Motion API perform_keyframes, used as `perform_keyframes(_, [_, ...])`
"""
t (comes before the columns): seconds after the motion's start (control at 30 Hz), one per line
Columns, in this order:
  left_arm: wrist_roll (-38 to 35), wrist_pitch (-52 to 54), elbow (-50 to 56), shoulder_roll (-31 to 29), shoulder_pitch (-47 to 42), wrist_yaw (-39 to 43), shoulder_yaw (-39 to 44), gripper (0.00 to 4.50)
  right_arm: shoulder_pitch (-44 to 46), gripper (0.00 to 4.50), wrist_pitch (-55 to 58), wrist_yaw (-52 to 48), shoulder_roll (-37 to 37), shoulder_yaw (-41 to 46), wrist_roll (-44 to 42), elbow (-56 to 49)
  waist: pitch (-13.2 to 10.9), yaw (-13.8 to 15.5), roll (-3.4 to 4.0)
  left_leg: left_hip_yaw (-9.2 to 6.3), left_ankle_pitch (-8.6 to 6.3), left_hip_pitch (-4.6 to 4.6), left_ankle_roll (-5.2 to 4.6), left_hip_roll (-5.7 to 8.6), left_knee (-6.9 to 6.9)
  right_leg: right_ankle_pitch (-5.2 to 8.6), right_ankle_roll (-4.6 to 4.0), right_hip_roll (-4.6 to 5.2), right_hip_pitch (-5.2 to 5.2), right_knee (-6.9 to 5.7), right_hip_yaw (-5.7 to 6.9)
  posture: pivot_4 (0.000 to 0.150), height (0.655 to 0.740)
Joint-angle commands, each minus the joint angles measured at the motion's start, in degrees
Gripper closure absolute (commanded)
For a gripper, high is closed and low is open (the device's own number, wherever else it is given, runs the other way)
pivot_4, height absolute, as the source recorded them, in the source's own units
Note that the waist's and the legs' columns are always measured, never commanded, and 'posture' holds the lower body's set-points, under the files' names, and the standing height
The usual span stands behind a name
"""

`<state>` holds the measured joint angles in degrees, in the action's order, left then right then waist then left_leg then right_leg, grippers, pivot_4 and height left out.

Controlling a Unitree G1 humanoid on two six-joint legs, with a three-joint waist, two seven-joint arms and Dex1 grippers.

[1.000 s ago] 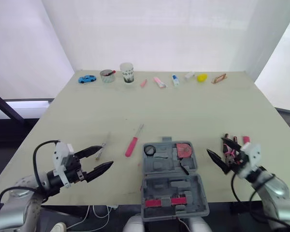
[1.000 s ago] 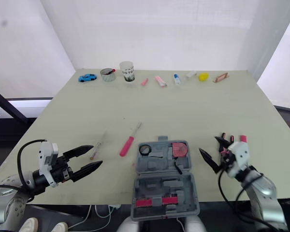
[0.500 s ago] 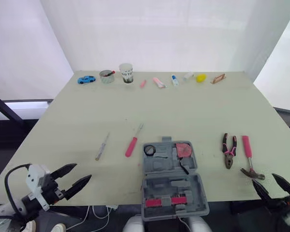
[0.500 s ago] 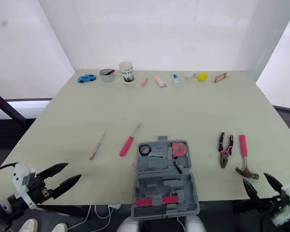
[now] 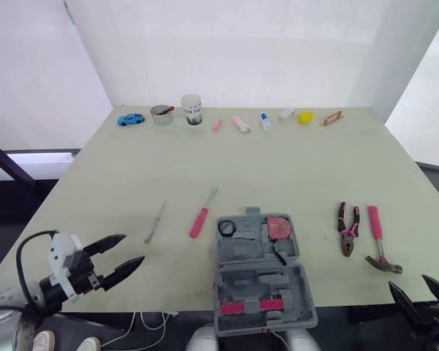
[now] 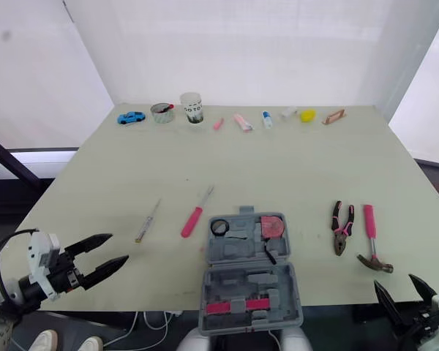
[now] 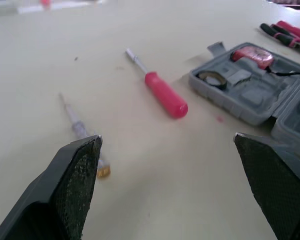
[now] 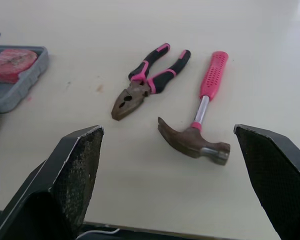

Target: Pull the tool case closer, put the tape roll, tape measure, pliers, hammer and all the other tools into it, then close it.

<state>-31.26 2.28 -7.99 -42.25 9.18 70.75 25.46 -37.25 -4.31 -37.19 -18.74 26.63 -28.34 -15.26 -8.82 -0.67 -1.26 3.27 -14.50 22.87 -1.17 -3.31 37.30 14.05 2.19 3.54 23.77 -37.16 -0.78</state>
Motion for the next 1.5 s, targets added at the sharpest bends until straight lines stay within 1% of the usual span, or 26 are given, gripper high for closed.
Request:
perform_keyframes(0.03, [0.10,-0.66,0.95,-2.44,-4.49,4.80,-3.32,0.00,1.23,0.10,4.56,4.16,0.34,-2.36,-0.17,-6.51,0.00,0.00,-0.01,0.01,0.01,0.01,-0.01,0.01,-0.02,-0.01,-0.01,-0.22,-0.02,0.02,0.00,0.150,0.7400])
perform_keyframes(0.07, [-0.03,0.08,1.69,-3.05,-6.90,6.27,-5.19,0.00,1.85,0.10,6.64,5.14,0.25,-4.33,-0.10,-8.79,0.00,0.03,-0.02,0.01,0.01,0.03,-0.02,0.01,-0.02,-0.01,-0.01,-0.25,-0.02,0.02,-0.01,0.150,0.7400])
perform_keyframes(0.13, [-0.06,0.96,3.16,-3.91,-10.64,9.02,-8.56,0.00,3.49,0.10,10.35,9.19,0.21,-7.48,3.36,-11.94,0.02,0.07,-0.05,0.00,0.02,0.03,-0.02,0.00,0.00,-0.03,-0.02,-0.31,-0.03,0.02,-0.02,0.150,0.7400])
perform_keyframes(0.2, [-0.17,1.59,3.95,-4.23,-12.89,10.48,-10.50,0.00,4.85,0.10,12.99,12.31,0.58,-8.68,4.58,-13.61,0.04,0.07,-0.01,-0.01,0.03,0.01,-0.03,0.01,0.02,-0.04,-0.02,-0.34,-0.05,0.00,-0.02,0.150,0.7400])
perform_keyframes(0.37, [-1.71,5.20,6.78,-4.25,-19.53,13.49,-15.15,0.00,9.64,0.10,18.68,17.84,0.73,-11.84,8.56,-13.53,0.02,0.01,-0.05,0.10,0.02,0.09,-0.03,0.12,0.01,-0.03,-0.01,-0.51,-0.04,0.09,-0.04,0.150,0.7400])
perform_keyframes(0.47, [-1.72,5.96,7.10,-4.02,-22.55,15.41,-17.36,0.00,13.27,0.10,22.12,22.05,2.28,-13.46,10.64,-12.38,0.02,-0.05,-0.05,0.24,0.03,0.08,-0.04,0.11,0.01,-0.03,-0.01,-0.62,-0.05,0.08,-0.06,0.150,0.7400])
perform_keyframes(0.7, [-1.18,6.96,8.66,-4.00,-24.91,18.10,-20.73,0.00,18.36,0.10,27.31,27.54,5.65,-15.77,12.77,-10.26,0.02,-0.10,-0.05,0.24,0.03,0.05,-0.04,0.08,0.01,-0.03,-0.02,-0.73,-0.05,0.00,-0.12,0.150,0.7400])
perform_keyframes(0.8, [-1.25,7.28,10.06,-2.86,-28.19,17.65,-22.60,0.00,22.30,0.10,28.66,32.32,8.66,-16.05,14.86,-7.38,0.02,-0.06,-0.09,0.27,0.03,0.06,-0.04,0.09,0.10,-0.04,0.00,-0.73,-0.06,-0.02,-0.15,0.150,0.7400])
perform_keyframes(0.9, [-2.00,7.88,11.53,-1.86,-30.49,17.03,-23.40,0.00,24.26,0.10,29.59,34.91,11.35,-16.33,15.51,-6.19,0.02,-0.01,-0.09,0.25,0.04,0.06,-0.05,0.11,0.13,-0.05,0.00,-0.73,-0.08,-0.08,-0.16,0.150,0.7400])
perform_keyframes(1.07, [-2.45,9.32,13.08,-1.21,-32.01,16.69,-23.85,0.00,25.88,0.10,29.07,36.32,12.90,-17.38,17.42,-4.19,0.02,-0.28,-0.08,0.23,0.04,0.05,-0.05,0.11,0.11,-0.07,0.07,-0.78,-0.06,-0.14,-0.18,0.150,0.7400])
perform_keyframes(1.17, [-3.58,10.44,13.56,-0.88,-32.93,17.49,-24.27,0.00,28.79,0.10,29.30,37.64,14.36,-17.62,17.63,-1.83,0.02,-0.38,-0.09,0.21,0.04,0.05,-0.05,0.09,0.11,-0.07,0.09,-0.80,-0.05,-0.15,-0.18,0.150,0.7400])
perform_keyframes(1.5, [-3.21,11.21,13.66,-0.47,-34.63,17.42,-25.57,0.00,34.35,0.10,31.41,40.26,16.72,-16.10,17.58,3.15,0.02,-0.34,-0.08,0.21,0.05,-0.01,-0.05,0.11,0.17,-0.08,0.10,-0.82,-0.03,-0.39,-0.23,0.150,0.7400])
